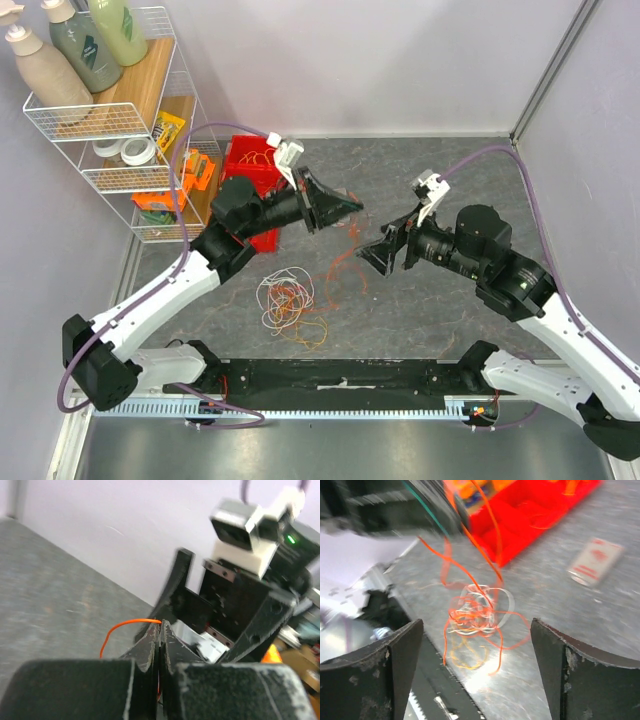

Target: Untangle the cables

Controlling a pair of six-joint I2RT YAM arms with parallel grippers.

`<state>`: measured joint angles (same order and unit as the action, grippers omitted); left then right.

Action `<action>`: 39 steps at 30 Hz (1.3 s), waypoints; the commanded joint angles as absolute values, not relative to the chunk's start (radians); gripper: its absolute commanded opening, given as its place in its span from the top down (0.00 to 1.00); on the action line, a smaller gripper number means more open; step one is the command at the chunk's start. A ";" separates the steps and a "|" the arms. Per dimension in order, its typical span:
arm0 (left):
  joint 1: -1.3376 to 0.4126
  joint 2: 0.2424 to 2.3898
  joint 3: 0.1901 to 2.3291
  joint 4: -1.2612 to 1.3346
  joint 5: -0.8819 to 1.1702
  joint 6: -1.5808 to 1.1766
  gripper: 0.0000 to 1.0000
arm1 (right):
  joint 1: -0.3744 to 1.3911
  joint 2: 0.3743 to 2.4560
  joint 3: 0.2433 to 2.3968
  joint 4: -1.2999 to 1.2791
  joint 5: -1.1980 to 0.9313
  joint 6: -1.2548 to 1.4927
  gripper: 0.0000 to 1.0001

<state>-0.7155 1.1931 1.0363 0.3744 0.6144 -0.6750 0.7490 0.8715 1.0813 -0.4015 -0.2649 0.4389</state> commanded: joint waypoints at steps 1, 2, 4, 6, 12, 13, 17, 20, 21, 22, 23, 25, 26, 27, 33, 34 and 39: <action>-0.712 1.193 1.187 0.046 0.191 -0.393 0.98 | 0.749 0.812 1.115 -0.563 0.197 0.440 0.02; -0.707 1.206 1.196 0.032 0.069 -0.379 0.98 | 0.750 0.798 1.117 -0.586 0.281 0.449 0.02; -0.690 1.241 1.209 0.023 -0.074 -0.379 0.98 | 0.749 0.770 1.111 -0.623 0.382 0.460 0.02; -0.660 1.287 1.227 0.018 -0.188 -0.405 0.98 | 0.749 0.747 1.103 -0.637 0.405 0.459 0.02; -0.531 1.457 1.311 0.051 -0.287 -0.495 0.98 | 0.749 0.707 1.074 -0.649 0.382 0.459 0.02; -0.511 1.485 1.331 0.043 -0.304 -0.511 0.98 | 0.749 0.707 1.071 -0.653 0.380 0.459 0.02; -0.448 1.598 1.411 0.029 -0.362 -0.534 0.98 | 0.749 0.707 1.060 -0.655 0.368 0.471 0.02; -0.410 1.637 1.465 -0.047 -0.413 -0.557 0.98 | 0.749 0.704 1.055 -0.657 0.362 0.480 0.02; -0.402 1.644 1.468 -0.046 -0.423 -0.555 0.98 | 0.747 0.703 1.052 -0.658 0.361 0.480 0.02; -0.396 1.646 1.467 -0.041 -0.455 -0.546 0.98 | 0.749 0.703 1.049 -0.658 0.364 0.485 0.02; -0.393 1.651 1.470 -0.044 -0.480 -0.540 0.98 | 0.749 0.704 1.048 -0.657 0.362 0.485 0.02; -0.380 1.660 1.476 -0.057 -0.520 -0.537 0.98 | 0.749 0.707 1.046 -0.657 0.367 0.485 0.02; -0.373 1.666 1.473 -0.051 -0.532 -0.534 0.98 | 0.749 0.712 1.046 -0.655 0.367 0.485 0.02; -0.365 1.670 1.467 -0.040 -0.541 -0.523 0.98 | 0.749 0.715 1.048 -0.655 0.367 0.485 0.02; -0.336 1.727 1.447 0.044 -0.661 -0.489 0.98 | 0.749 0.738 1.045 -0.644 0.353 0.488 0.02; -0.331 1.738 1.444 0.058 -0.676 -0.492 0.98 | 0.749 0.739 1.045 -0.644 0.350 0.488 0.02; -0.310 1.819 1.462 0.152 -0.699 -0.500 0.98 | 0.749 0.753 1.040 -0.638 0.341 0.491 0.02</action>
<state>-0.3260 1.7645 1.4296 0.0288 -0.6128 -0.5106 0.7486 0.7464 1.0428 -0.6666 0.3450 0.4801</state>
